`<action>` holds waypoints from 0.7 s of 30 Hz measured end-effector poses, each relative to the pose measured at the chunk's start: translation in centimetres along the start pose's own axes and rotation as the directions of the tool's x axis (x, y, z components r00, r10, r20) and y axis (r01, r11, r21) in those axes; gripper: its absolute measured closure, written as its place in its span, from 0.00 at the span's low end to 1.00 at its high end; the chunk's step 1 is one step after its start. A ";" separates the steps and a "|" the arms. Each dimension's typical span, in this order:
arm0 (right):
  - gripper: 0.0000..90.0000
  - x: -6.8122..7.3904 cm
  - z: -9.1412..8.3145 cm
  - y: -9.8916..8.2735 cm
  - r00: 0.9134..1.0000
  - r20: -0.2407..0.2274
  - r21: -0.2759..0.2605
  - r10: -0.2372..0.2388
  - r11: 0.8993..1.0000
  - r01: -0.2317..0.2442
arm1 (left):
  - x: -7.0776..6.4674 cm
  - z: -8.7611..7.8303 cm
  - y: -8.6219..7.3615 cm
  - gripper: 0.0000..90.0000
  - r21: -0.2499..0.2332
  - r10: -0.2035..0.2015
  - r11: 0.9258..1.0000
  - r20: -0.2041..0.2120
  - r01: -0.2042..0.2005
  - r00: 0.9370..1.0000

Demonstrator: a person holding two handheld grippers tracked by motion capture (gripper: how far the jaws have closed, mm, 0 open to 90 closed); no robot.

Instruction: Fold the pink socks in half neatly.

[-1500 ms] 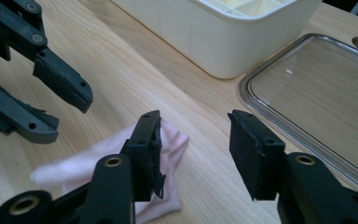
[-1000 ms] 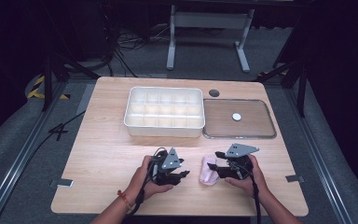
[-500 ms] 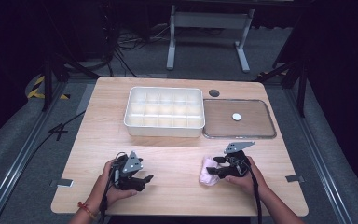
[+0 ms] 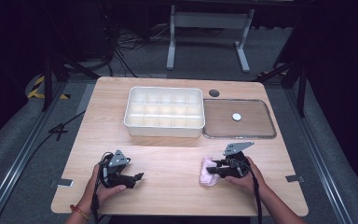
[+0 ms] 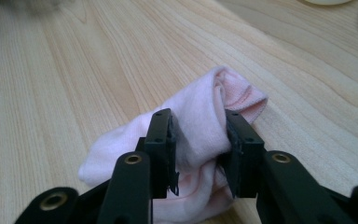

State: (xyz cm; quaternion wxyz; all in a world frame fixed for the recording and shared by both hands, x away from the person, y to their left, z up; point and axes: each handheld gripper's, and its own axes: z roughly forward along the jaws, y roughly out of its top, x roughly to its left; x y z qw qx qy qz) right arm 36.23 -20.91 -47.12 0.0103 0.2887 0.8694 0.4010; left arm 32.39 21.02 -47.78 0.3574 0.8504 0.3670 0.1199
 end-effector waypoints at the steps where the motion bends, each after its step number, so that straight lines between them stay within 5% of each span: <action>1: 0.77 0.0 -0.1 0.0 1.000 0.005 -0.003 -0.008 1.000 0.008 | 0.0 0.2 0.0 0.23 0.009 0.003 1.000 -0.016 -0.003 1.000; 9: 0.81 0.4 -0.4 0.0 0.999 0.027 -0.018 -0.047 0.999 0.048 | -0.1 0.5 -0.1 0.18 0.007 0.035 0.999 -0.047 -0.034 0.998; 21: 0.82 0.7 -1.4 0.0 0.995 0.049 -0.042 -0.082 0.996 0.084 | -0.2 0.5 -0.2 0.16 0.013 0.024 1.000 -0.052 -0.023 0.998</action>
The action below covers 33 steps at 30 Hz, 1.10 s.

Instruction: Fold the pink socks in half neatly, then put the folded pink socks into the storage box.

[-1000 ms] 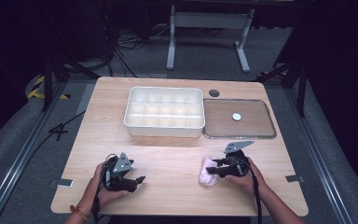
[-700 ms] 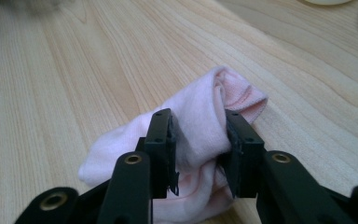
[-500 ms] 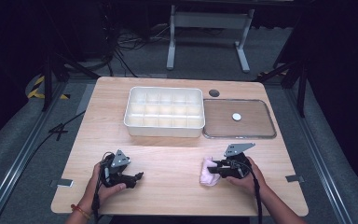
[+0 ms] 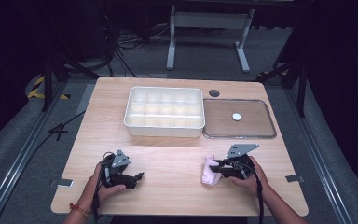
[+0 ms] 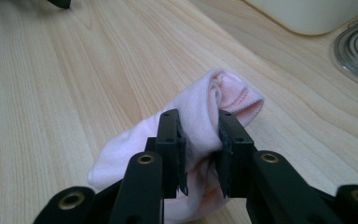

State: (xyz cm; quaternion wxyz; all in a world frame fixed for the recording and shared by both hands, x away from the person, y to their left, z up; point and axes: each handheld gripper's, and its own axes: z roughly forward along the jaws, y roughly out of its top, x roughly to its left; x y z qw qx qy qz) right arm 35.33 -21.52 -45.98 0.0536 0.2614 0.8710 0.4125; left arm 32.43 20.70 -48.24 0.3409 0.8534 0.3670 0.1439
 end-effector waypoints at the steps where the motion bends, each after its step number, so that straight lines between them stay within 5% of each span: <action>1: 0.82 -0.1 -0.2 0.0 1.000 -0.001 -0.005 0.001 1.000 -0.001 | 0.0 0.0 0.0 0.16 0.001 0.002 1.000 -0.002 -0.002 1.000; 21: 0.82 -0.3 -1.9 0.7 0.998 0.058 -0.058 -0.039 0.997 0.042 | -0.2 -0.2 -0.3 0.15 -0.001 -0.030 1.000 -0.026 0.030 0.999; 31: 0.82 -0.7 -4.3 0.5 0.992 0.124 -0.128 -0.025 0.991 0.040 | -0.2 0.3 0.2 0.08 0.019 -0.034 0.999 -0.023 0.035 0.999; 33: 0.82 -0.8 -4.9 0.5 0.991 0.136 -0.146 -0.016 0.989 0.036 | -0.1 0.3 0.3 0.06 0.018 -0.011 1.000 -0.024 0.012 1.000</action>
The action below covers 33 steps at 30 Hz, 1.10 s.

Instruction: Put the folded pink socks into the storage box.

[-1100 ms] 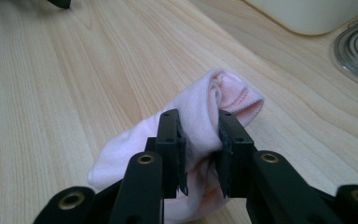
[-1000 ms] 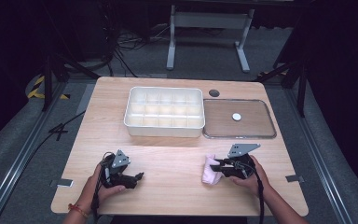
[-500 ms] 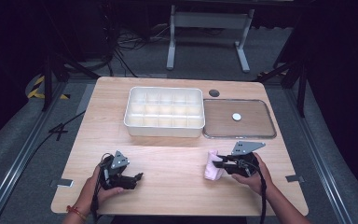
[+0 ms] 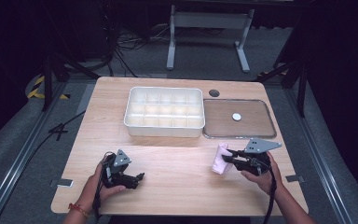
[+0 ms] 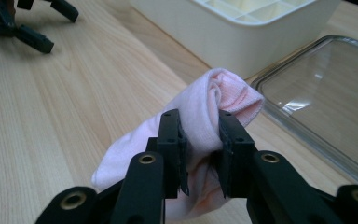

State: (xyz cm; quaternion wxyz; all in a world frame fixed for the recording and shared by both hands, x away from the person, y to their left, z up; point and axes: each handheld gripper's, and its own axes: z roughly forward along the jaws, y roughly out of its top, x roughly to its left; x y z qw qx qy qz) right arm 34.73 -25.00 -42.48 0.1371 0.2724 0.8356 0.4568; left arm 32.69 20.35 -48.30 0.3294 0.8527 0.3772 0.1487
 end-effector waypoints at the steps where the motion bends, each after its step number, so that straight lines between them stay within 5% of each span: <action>1: 0.82 -0.1 -0.2 0.1 1.000 0.010 -0.006 -0.001 1.000 0.001 | 0.0 0.0 0.0 0.06 -0.002 -0.009 1.000 0.003 0.009 1.000; 11: 0.82 -1.3 -1.2 1.7 0.998 0.060 -0.068 0.008 0.998 -0.003 | 0.0 0.0 0.0 0.06 0.003 -0.004 1.000 0.000 0.004 1.000; 33: 0.82 -2.9 -1.3 8.8 0.989 0.128 -0.125 -0.071 0.988 0.088 | 0.0 0.1 0.0 0.05 0.006 -0.009 1.000 0.005 0.009 1.000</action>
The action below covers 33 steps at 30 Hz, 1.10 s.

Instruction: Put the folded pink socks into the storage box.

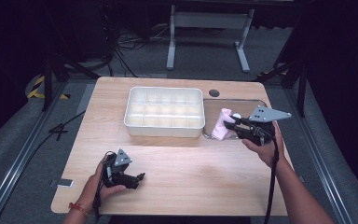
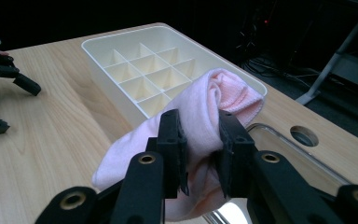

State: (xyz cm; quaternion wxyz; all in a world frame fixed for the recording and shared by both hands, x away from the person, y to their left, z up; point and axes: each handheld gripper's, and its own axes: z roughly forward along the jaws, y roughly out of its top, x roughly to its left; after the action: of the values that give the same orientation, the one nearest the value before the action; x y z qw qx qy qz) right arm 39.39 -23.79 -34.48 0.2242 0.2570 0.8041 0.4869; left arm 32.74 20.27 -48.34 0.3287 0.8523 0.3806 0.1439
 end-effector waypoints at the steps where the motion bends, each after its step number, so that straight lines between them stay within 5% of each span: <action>1: 0.82 0.0 0.2 0.2 1.000 -0.002 0.000 0.000 1.000 0.000 | 0.0 0.0 0.0 0.05 -0.001 0.000 1.000 0.001 0.000 1.000; 17: 0.81 -0.2 2.6 2.3 1.000 -0.001 0.017 -0.023 1.000 0.023 | 0.0 0.0 0.0 0.05 -0.001 0.000 1.000 0.001 0.000 1.000; 33: 0.81 0.0 7.3 3.9 0.997 0.020 0.095 -0.070 0.993 0.068 | 0.0 0.0 0.0 0.05 0.000 0.000 1.000 0.000 0.000 1.000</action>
State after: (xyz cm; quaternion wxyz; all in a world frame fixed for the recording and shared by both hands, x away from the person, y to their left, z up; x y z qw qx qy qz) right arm 44.64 -17.37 -34.10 0.2381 0.2450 0.8320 0.4371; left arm 32.73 20.26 -48.34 0.3287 0.8522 0.3806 0.1441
